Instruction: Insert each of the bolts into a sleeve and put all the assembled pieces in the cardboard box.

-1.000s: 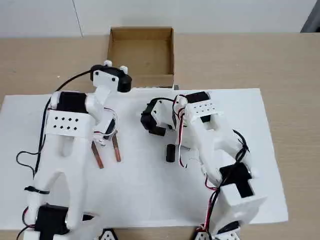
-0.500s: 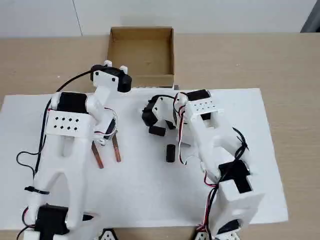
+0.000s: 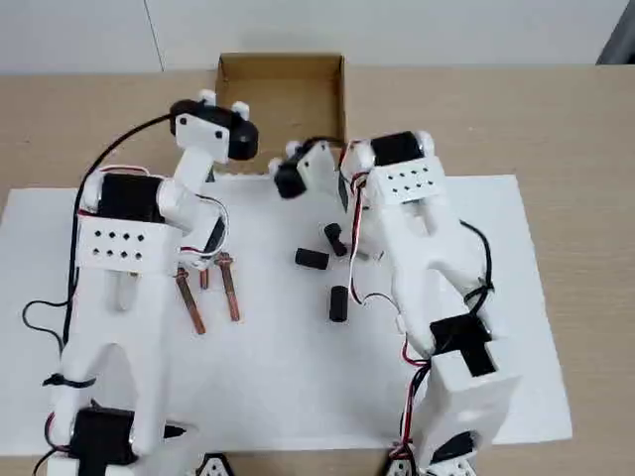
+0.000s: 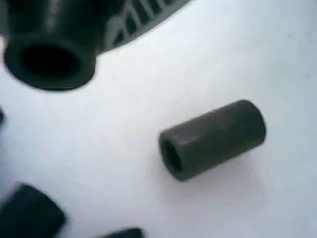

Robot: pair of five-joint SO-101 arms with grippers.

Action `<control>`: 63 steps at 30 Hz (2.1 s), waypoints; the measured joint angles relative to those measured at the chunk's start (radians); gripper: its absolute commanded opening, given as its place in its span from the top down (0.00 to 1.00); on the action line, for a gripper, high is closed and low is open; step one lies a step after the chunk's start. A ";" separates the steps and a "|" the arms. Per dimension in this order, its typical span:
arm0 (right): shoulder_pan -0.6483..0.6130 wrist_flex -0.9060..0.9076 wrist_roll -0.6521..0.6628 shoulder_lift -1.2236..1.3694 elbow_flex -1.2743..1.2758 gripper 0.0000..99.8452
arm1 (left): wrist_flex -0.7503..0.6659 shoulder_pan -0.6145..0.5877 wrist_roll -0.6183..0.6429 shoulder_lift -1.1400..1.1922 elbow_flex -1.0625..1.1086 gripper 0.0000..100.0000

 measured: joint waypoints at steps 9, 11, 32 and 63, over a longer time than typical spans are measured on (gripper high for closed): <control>0.158 0.031 -0.183 -0.049 -0.055 1.00 | -0.034 -0.020 0.034 0.003 -0.002 0.94; 0.173 0.031 -0.204 -0.080 -0.038 1.00 | -0.066 -0.052 0.078 0.005 -0.002 0.94; 0.269 -0.008 -0.315 -0.290 0.364 0.99 | -0.089 -0.143 0.187 0.417 -0.180 0.93; 0.269 -0.077 -0.321 -0.328 0.448 0.99 | -0.215 -0.089 0.212 0.660 -0.216 0.91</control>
